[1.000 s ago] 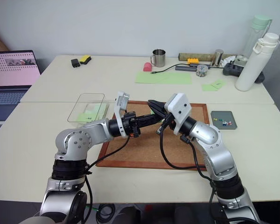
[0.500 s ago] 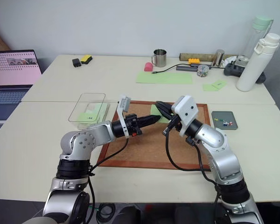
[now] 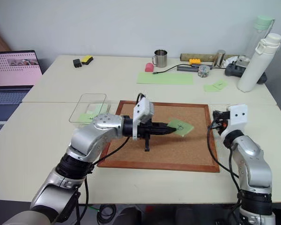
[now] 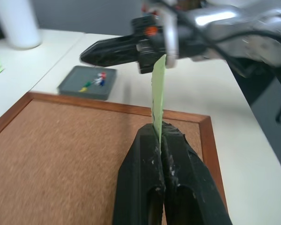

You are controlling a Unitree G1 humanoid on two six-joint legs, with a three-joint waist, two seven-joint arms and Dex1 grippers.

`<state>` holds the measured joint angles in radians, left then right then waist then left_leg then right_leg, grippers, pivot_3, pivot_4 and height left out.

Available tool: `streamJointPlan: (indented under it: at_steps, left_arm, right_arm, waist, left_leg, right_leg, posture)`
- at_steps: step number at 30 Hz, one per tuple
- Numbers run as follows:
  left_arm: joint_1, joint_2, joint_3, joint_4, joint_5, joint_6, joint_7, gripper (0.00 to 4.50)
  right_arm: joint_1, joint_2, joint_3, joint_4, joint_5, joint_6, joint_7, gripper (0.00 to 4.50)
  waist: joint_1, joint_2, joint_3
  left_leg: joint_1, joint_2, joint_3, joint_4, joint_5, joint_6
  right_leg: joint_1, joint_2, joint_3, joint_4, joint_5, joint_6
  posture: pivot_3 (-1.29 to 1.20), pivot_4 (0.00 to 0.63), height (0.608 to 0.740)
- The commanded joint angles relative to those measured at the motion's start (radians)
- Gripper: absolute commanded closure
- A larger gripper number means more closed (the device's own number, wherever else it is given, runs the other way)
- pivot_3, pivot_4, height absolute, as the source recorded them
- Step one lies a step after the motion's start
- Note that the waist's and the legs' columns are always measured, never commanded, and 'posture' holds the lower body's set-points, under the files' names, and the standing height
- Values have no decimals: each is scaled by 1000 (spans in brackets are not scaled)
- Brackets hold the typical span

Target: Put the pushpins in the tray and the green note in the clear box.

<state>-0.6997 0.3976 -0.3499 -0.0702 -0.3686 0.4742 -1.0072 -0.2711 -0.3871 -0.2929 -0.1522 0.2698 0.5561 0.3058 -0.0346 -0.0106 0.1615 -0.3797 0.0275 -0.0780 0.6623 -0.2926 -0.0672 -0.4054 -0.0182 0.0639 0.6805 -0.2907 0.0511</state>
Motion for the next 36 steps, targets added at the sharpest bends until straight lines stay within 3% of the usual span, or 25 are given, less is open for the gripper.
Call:
streamJointPlan:
  at_steps: [1, 12, 19, 23, 30, 36]
  left_arm:
    - [-39, -22, -18, 30, 76, -115, -3, 4429]
    - [-2, -34, -23, 28, 143, -171, -7, 4429]
    - [6, -33, -11, 22, 148, -170, 1, 4500]
    - [3, -37, -10, 23, 148, -169, 1, 4500]
    - [-12, -42, 31, 45, 118, -141, 12, 4500]
    - [-39, -38, 165, 80, 82, -43, 107, 4500]
  right_arm:
    - [-105, -30, -63, 162, 37, -26, 6, 4500]
    - [-271, -117, -84, 610, 33, -159, 60, 4500]
    - [-301, -128, -78, 673, 37, -204, 75, 2946]
    - [-300, -129, -78, 659, 43, -200, 77, 1901]
    - [-270, -138, -88, 556, 71, -188, 106, 1901]
    - [-187, -157, -50, 255, 182, -90, 249, 1901]
  waist:
    - [0, 0, 0]
    - [1, 0, 0]
    - [0, 1, 0]
    - [0, 1, 0]
    - [1, 1, 0]
    - [1, 1, 0]
  left_leg:
    - [0, 0, 0, 0, 0, 0]
    - [0, 0, 2, 0, 0, 0]
    - [0, 0, 2, 0, 0, 0]
    - [0, 0, 2, 0, 0, 0]
    - [0, 0, 2, 0, 0, 0]
    - [0, 0, 1, 1, 0, 0]
  right_leg:
    - [0, 0, 0, 0, 0, 0]
    - [0, -1, 1, 0, 0, 0]
    - [0, -1, 1, 0, 0, 0]
    - [0, -1, 1, 0, 0, 0]
    - [0, -1, 1, 0, 0, 0]
    - [0, -1, 0, 0, 0, 0]
  posture:
    - [0, 150, 740]
    - [0, 150, 740]
    - [0, 150, 740]
    - [0, 150, 740]
    - [0, 150, 740]
    - [0, 150, 740]
